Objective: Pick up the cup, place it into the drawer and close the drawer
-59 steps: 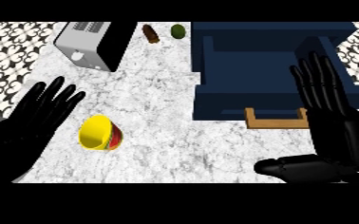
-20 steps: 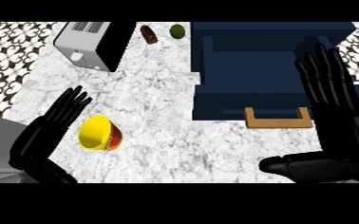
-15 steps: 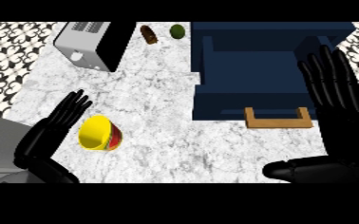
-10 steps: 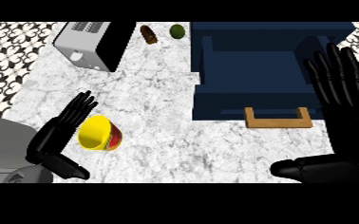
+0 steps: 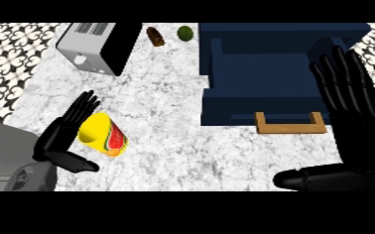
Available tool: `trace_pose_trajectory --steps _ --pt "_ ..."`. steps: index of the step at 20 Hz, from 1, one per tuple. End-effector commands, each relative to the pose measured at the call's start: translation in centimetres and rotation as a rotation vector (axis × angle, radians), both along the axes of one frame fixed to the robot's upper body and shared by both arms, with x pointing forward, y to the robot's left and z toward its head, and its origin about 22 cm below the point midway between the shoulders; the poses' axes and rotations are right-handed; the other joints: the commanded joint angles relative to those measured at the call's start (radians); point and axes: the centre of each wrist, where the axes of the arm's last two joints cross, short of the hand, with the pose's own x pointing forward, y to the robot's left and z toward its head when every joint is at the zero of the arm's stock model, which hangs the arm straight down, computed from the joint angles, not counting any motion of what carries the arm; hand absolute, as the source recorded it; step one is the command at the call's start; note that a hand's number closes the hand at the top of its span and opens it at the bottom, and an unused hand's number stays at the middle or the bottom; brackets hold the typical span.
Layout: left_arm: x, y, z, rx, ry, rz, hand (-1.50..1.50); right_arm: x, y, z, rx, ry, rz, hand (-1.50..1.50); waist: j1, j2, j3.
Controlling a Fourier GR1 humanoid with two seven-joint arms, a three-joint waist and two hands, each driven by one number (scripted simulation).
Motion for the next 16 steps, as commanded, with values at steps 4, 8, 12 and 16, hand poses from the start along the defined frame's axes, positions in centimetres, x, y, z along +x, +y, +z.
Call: trace_pose_trajectory --steps 4,8,12,16 --pt "-1.2 0.5 -3.4 -0.064 0.011 -0.026 -1.50 -0.3 -0.6 1.2 0.005 -0.003 0.019 -1.50 -0.006 0.005 -0.005" --pt "-2.5 0.6 -4.2 -0.041 0.022 -0.035 -1.50 1.1 -0.7 -0.4 0.016 0.000 0.000 -1.50 0.002 0.005 -0.005" --pt "-0.6 -0.4 -4.3 -0.038 0.034 -0.054 -1.50 -0.7 -0.1 0.0 0.007 -0.002 0.020 -1.50 -0.010 0.006 -0.005" --pt "0.4 -1.4 -4.2 -0.052 0.013 -0.067 -1.50 -0.1 -0.1 -0.3 0.002 0.001 0.020 -1.50 -0.011 0.007 -0.006"
